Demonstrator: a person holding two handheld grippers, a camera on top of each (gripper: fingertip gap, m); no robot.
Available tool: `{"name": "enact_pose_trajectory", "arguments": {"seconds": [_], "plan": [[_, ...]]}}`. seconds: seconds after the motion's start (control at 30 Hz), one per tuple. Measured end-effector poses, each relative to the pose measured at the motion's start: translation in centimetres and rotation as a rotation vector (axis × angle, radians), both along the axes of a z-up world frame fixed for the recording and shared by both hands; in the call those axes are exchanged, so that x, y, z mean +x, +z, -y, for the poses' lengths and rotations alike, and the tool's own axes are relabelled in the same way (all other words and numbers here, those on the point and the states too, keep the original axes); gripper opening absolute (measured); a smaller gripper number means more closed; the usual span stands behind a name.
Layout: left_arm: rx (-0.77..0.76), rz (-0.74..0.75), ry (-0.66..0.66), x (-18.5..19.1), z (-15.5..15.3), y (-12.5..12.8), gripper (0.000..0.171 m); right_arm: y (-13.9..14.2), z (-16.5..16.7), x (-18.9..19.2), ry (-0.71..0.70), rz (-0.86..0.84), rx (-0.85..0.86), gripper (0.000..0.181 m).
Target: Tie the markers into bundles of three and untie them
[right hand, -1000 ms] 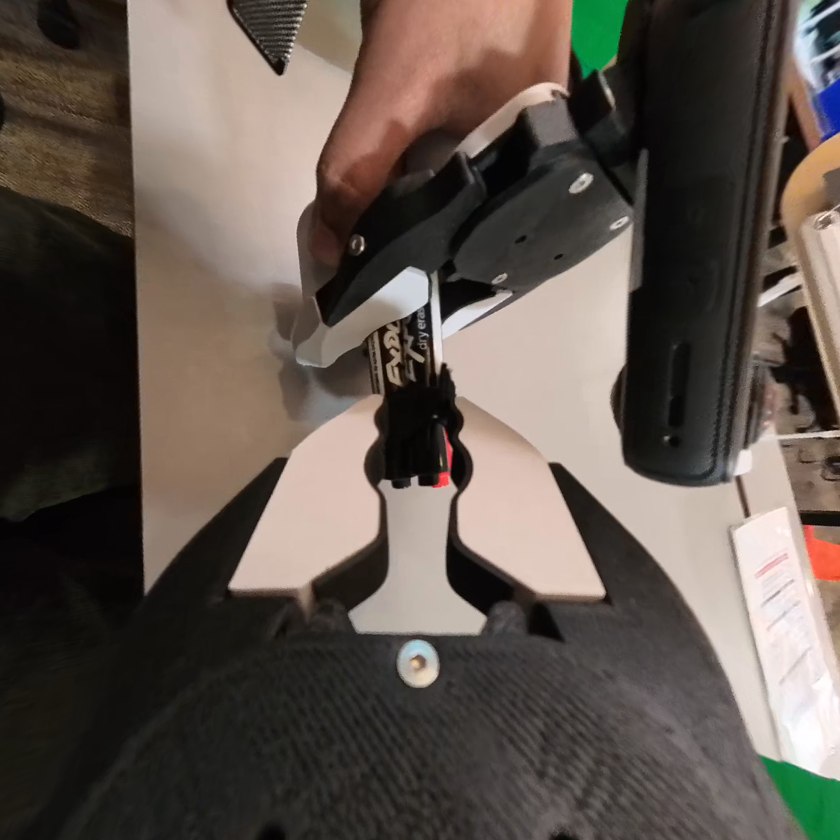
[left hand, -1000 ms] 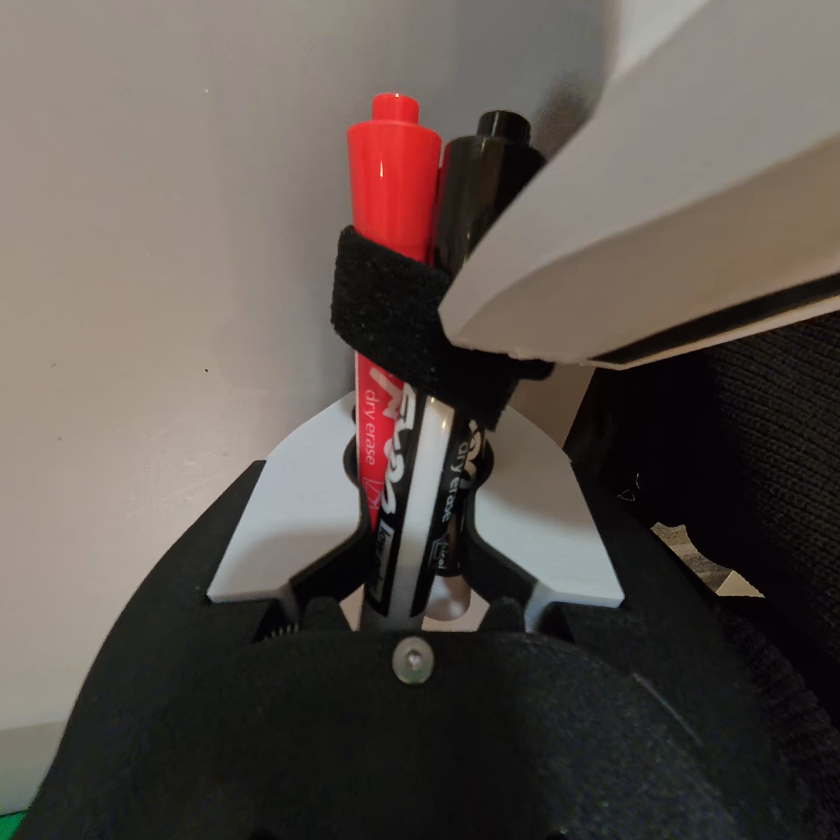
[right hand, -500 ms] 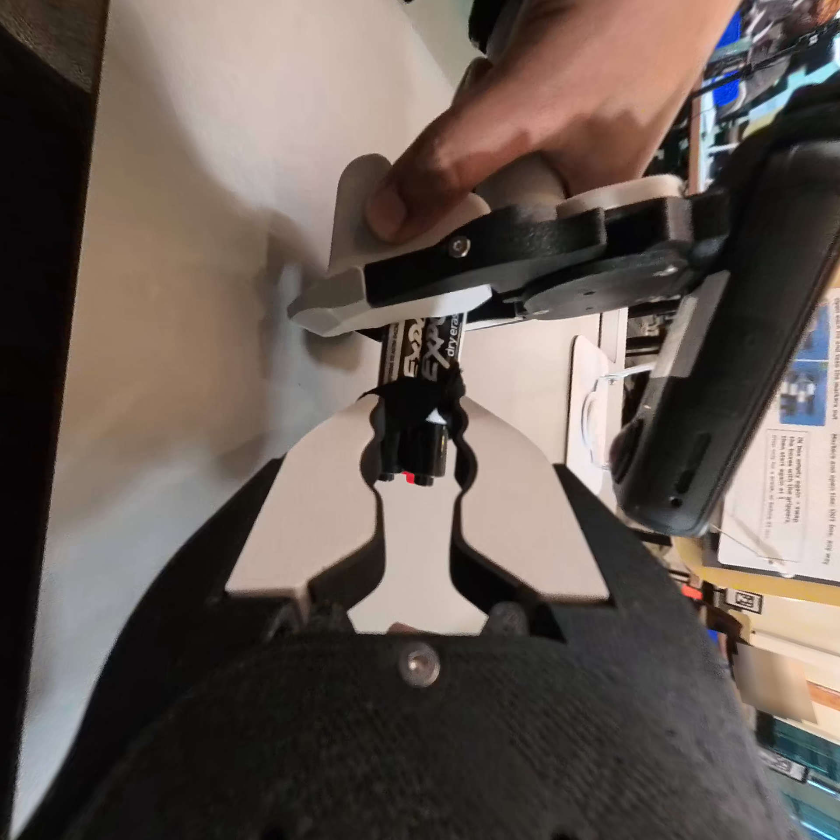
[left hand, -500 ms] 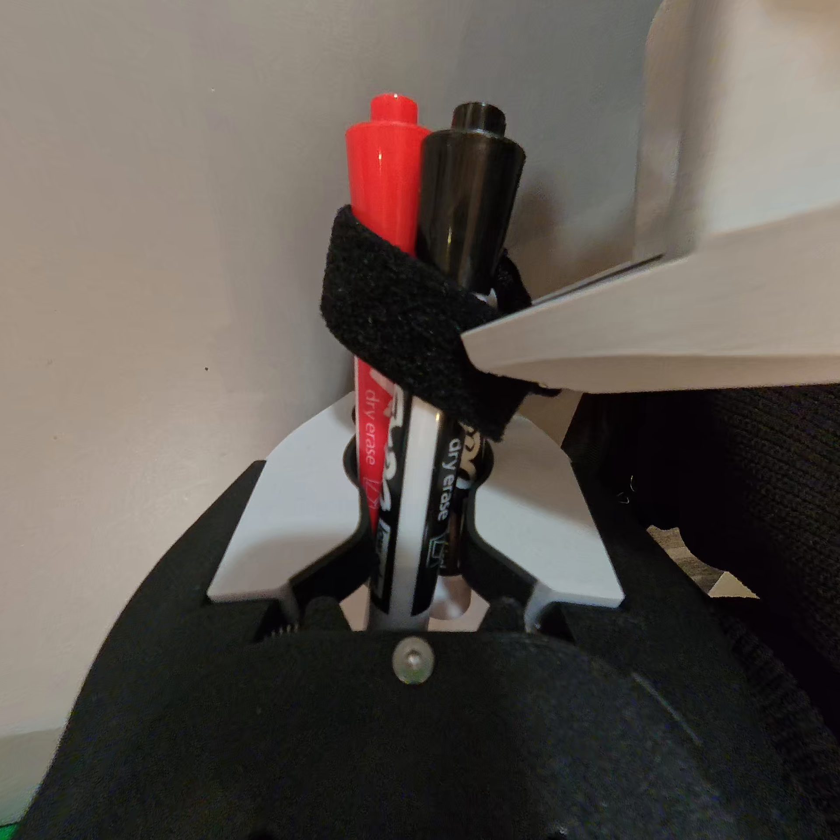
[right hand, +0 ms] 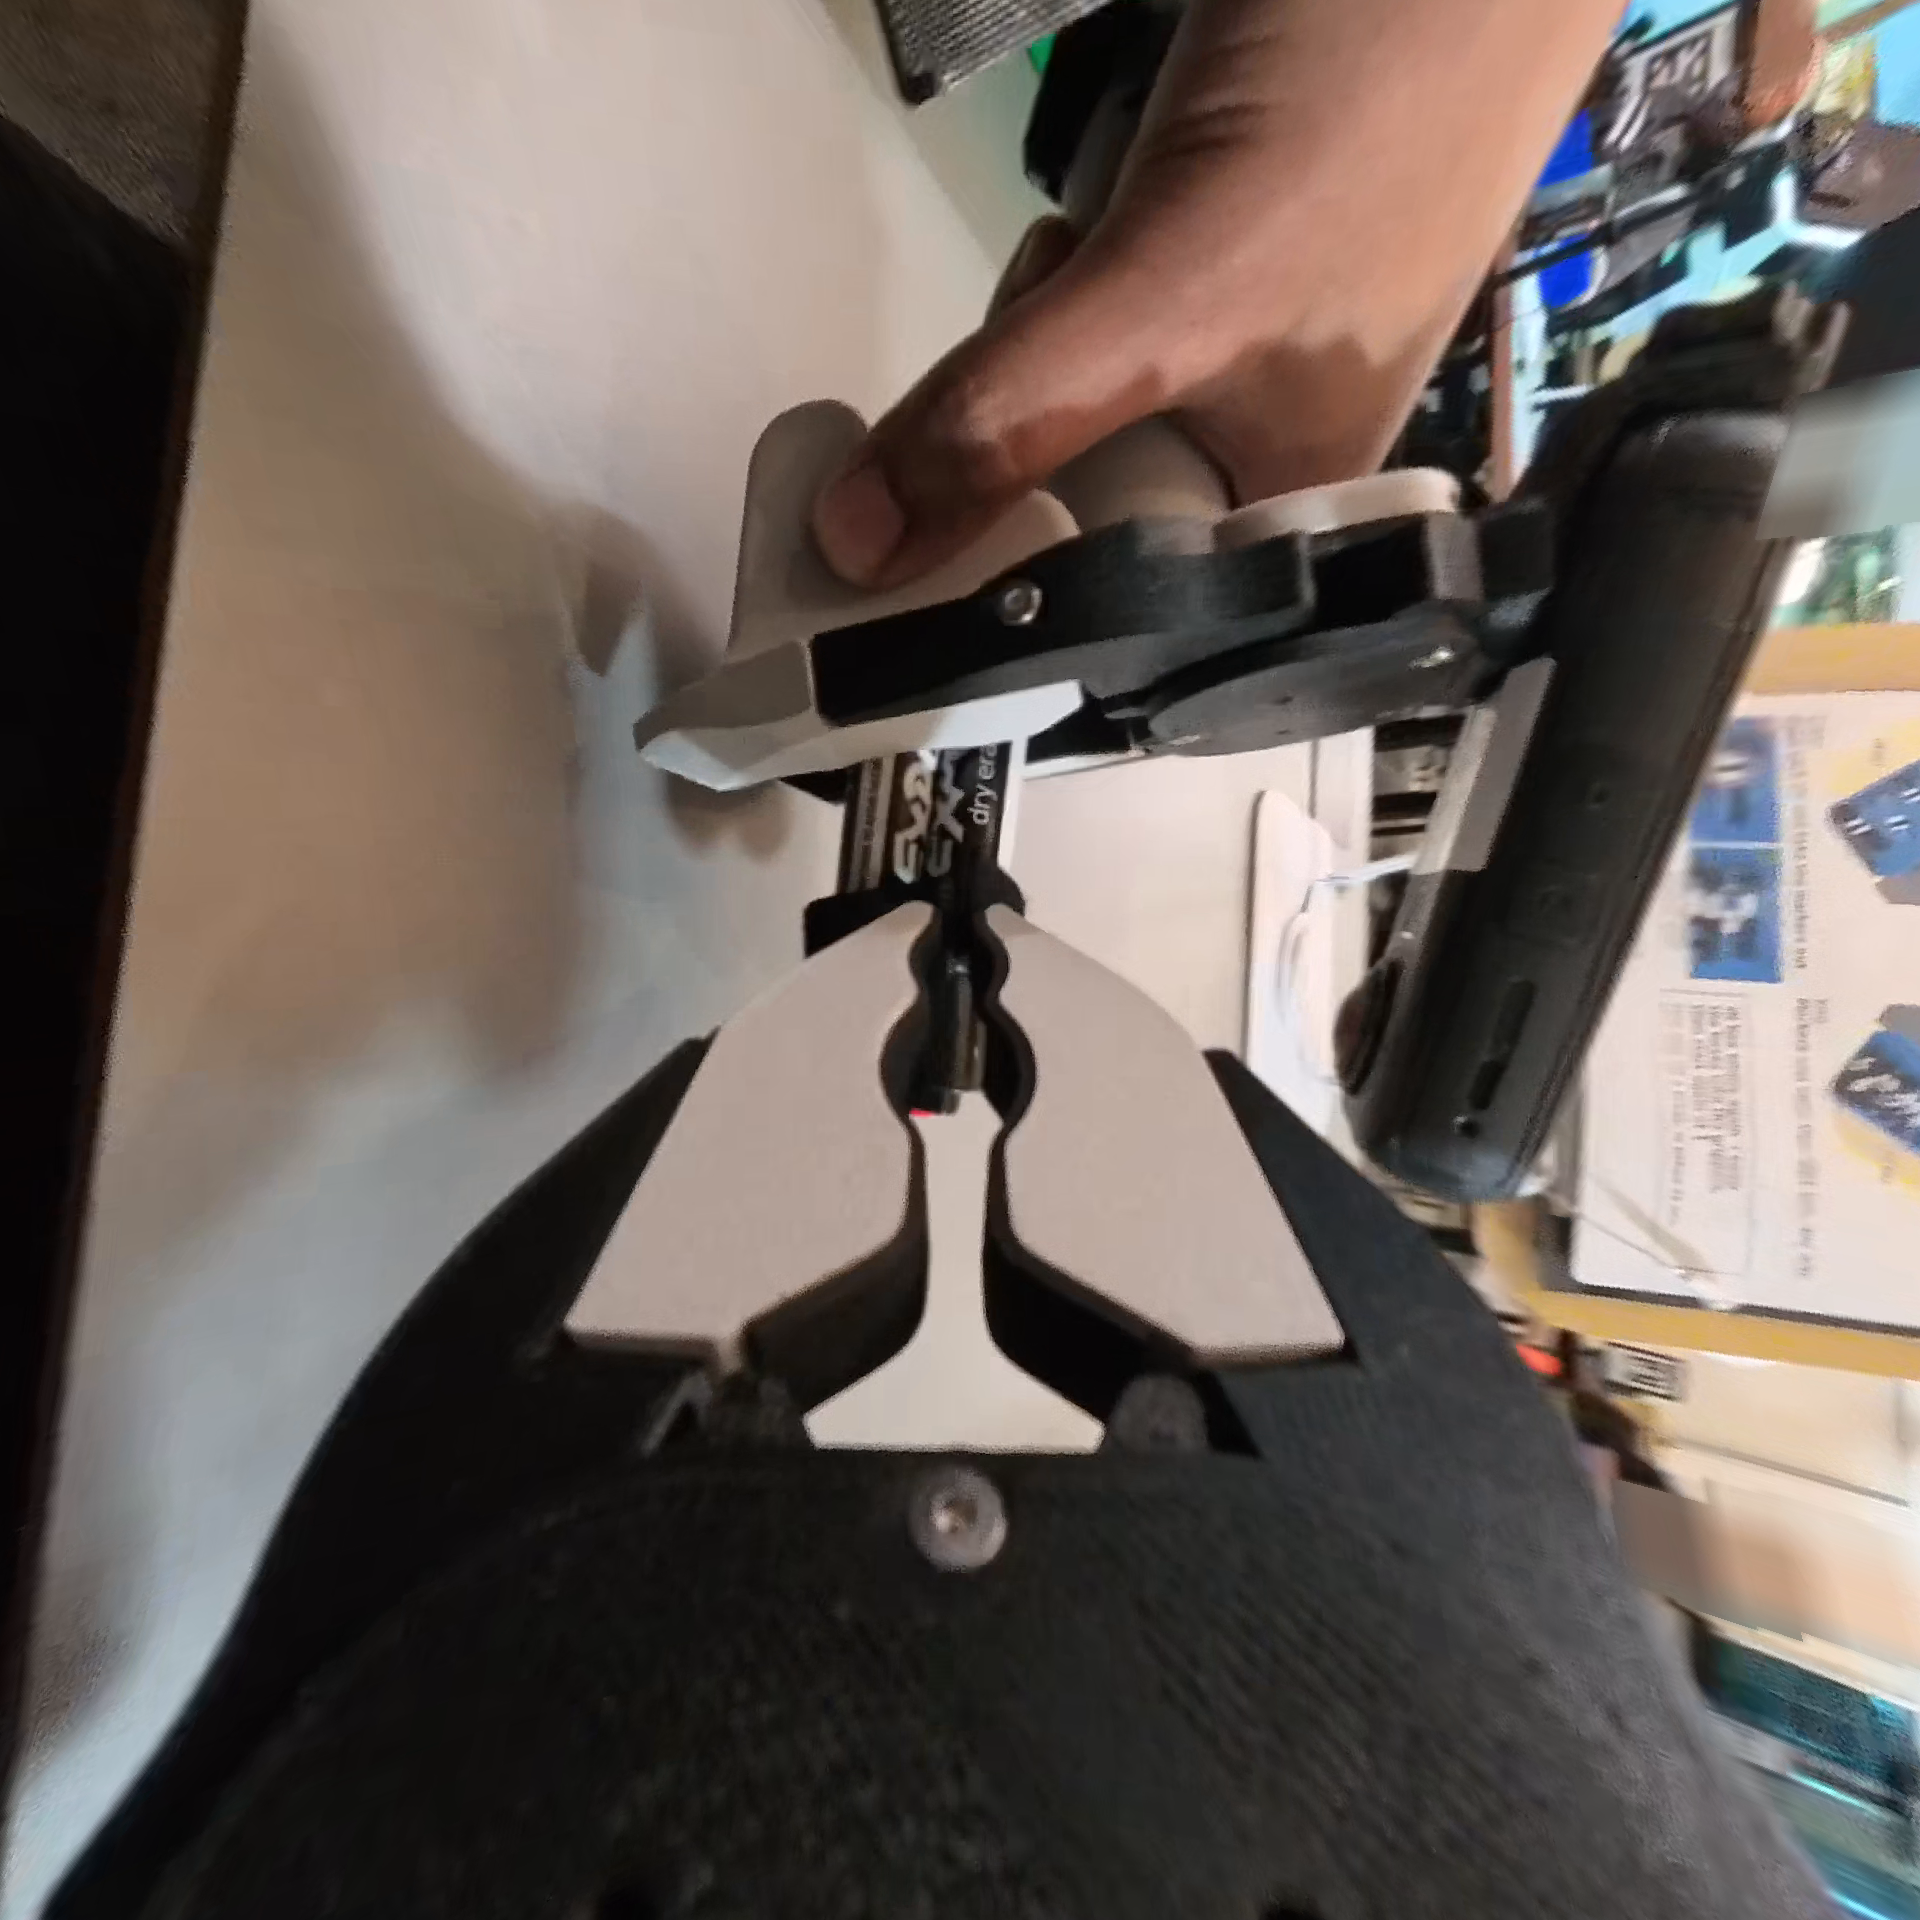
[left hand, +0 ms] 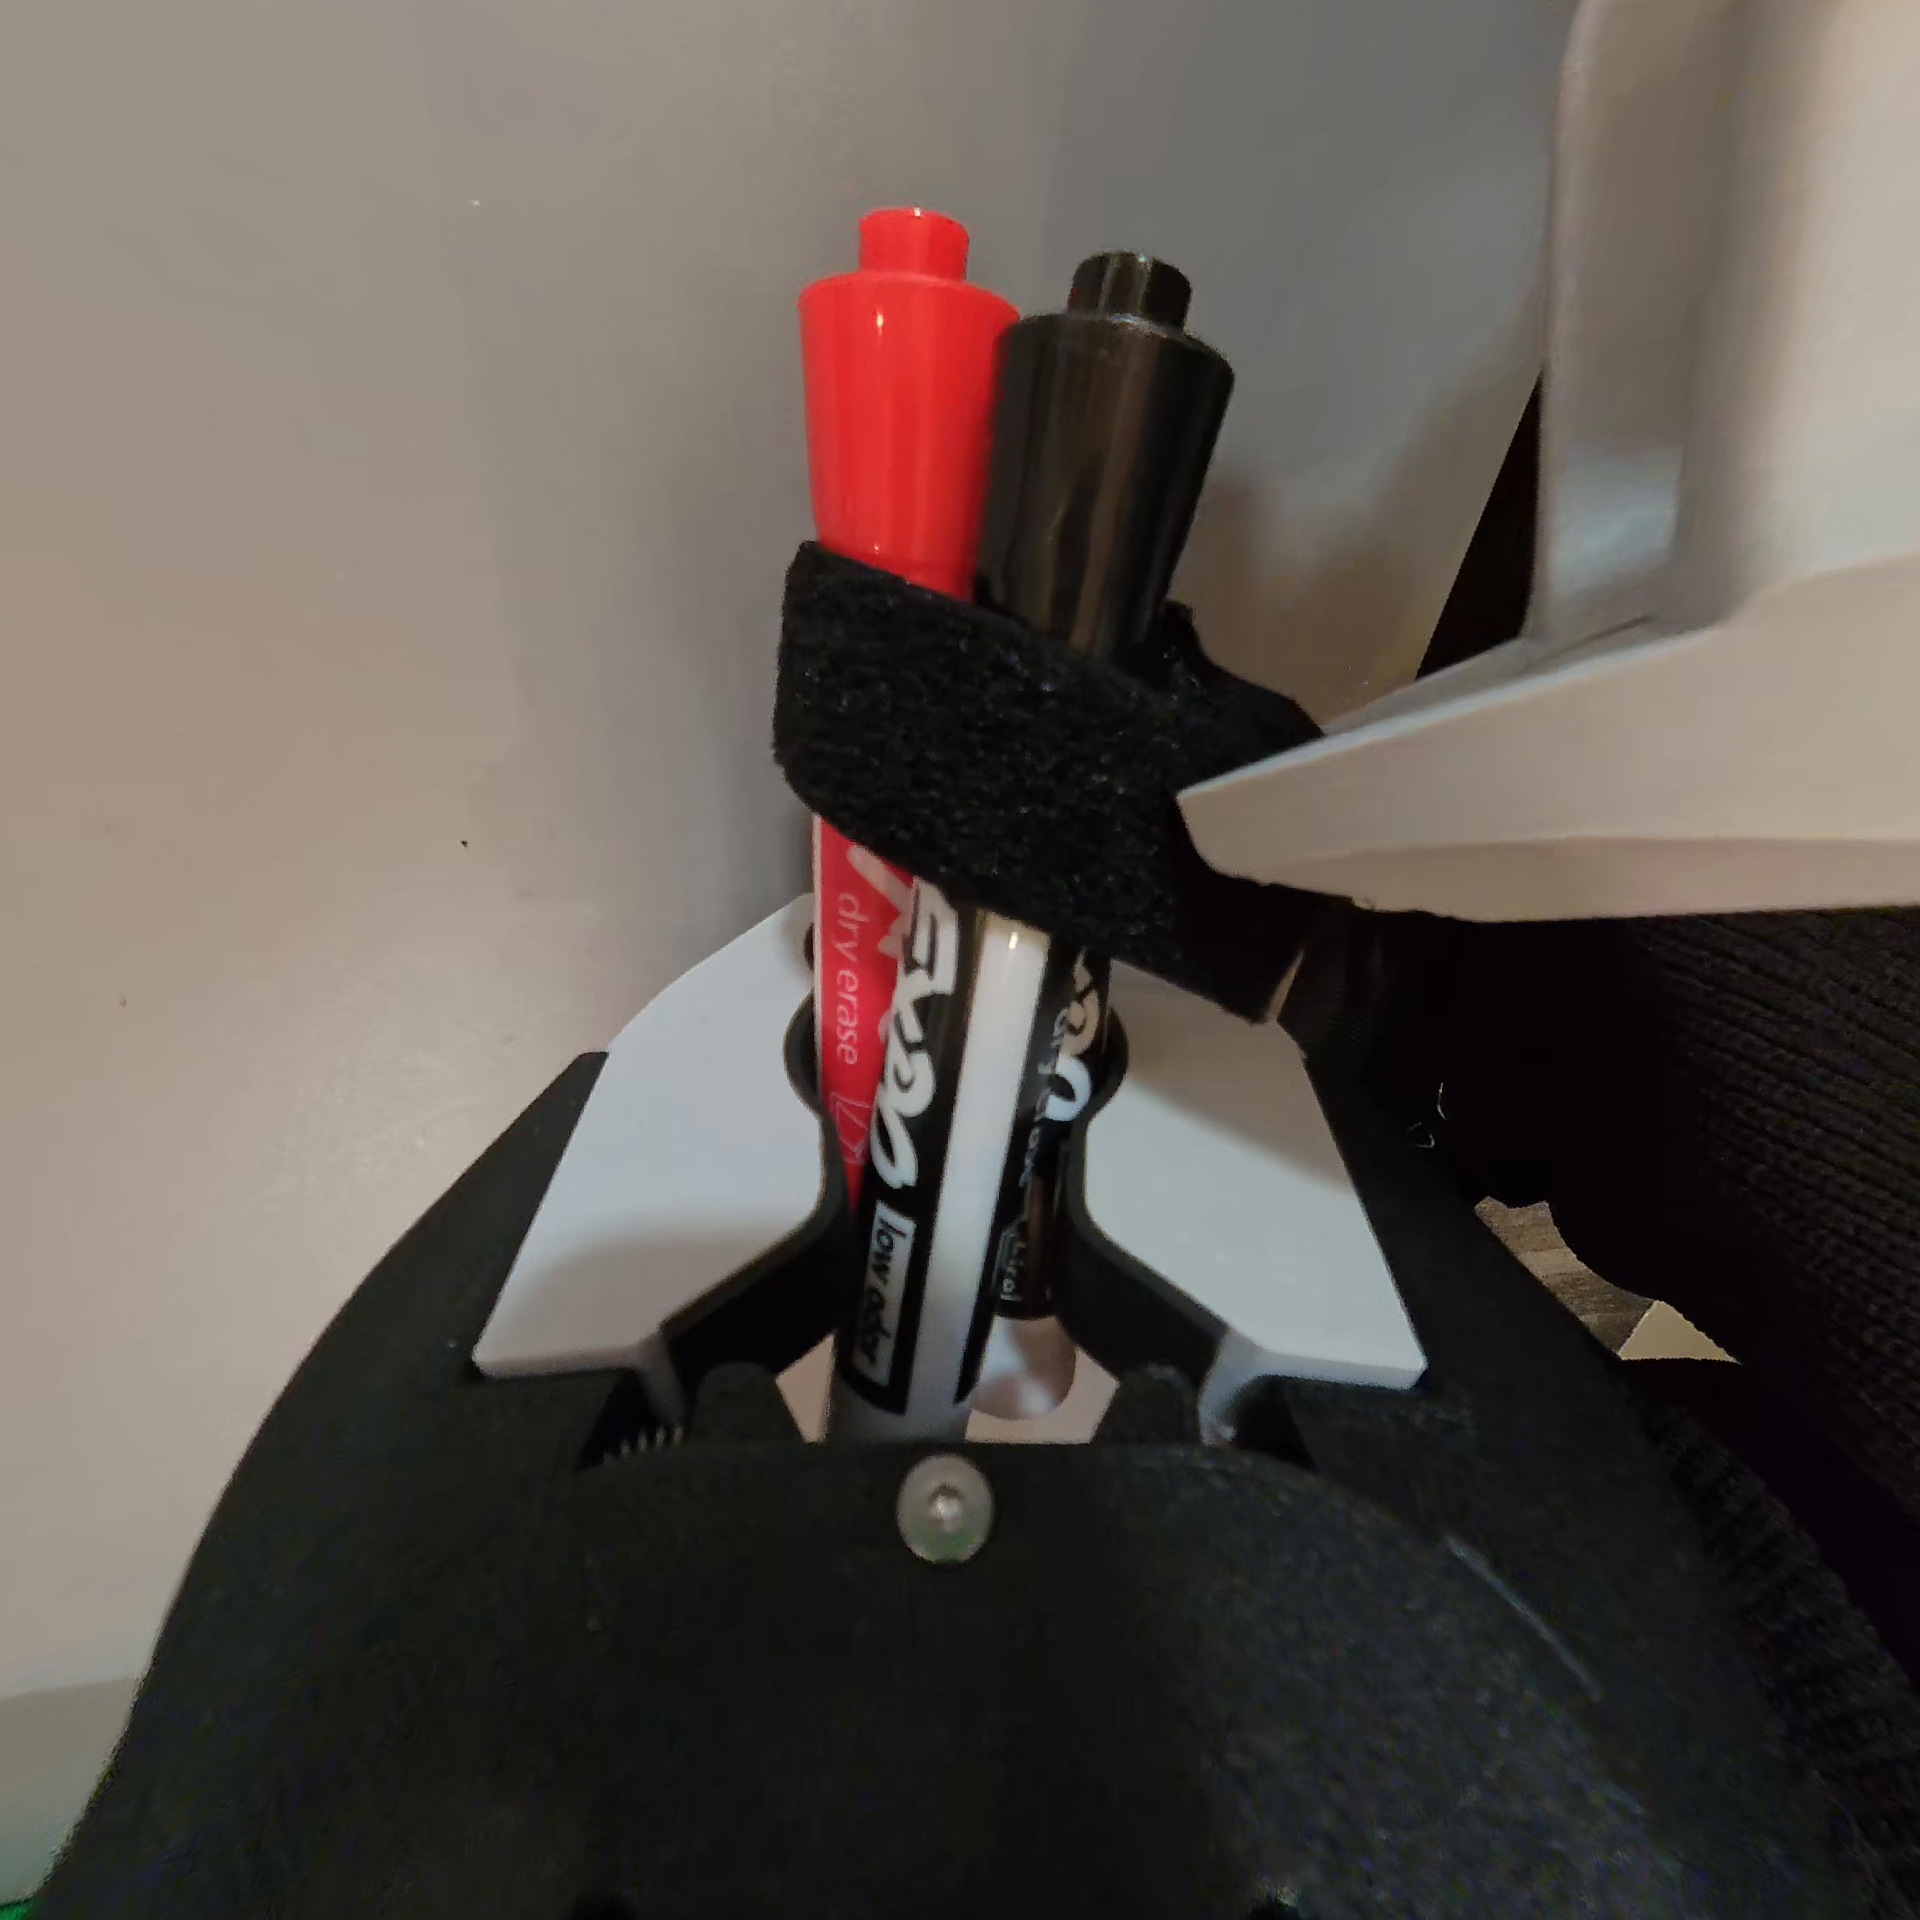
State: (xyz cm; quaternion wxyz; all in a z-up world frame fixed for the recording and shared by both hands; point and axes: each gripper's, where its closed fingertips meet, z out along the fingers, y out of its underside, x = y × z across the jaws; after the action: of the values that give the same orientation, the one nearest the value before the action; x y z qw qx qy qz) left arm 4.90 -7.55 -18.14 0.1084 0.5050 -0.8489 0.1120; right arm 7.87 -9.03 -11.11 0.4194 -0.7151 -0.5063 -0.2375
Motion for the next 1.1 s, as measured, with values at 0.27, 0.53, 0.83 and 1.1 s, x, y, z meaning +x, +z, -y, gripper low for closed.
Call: {"name": "enact_pose_trajectory", "arguments": {"seconds": [0.27, 0.53, 0.83, 1.1], "plan": [[-0.017, 0.026, -0.009, 0.4, 0.3, 0.0, 0.043, 1.4, -0.2, 0.3, -0.142, -0.687, -0.252, 0.004], [-0.053, 0.09, -0.04, 1.3, 1.2, 0.5, 0.043, 2.9, 0.3, 0.6, -0.153, -1.268, -0.415, 0.004], [0.066, 0.26, -0.076, 4.2, 0.5, 0.7, 0.043, 3.8, -0.1, 2.6, -0.256, -1.504, -0.462, 0.004], [-0.003, 0.232, -0.068, 3.9, 1.3, 0.2, 0.043, 4.9, 0.3, 3.4, -0.217, -1.54, -0.41, 0.008]]}}
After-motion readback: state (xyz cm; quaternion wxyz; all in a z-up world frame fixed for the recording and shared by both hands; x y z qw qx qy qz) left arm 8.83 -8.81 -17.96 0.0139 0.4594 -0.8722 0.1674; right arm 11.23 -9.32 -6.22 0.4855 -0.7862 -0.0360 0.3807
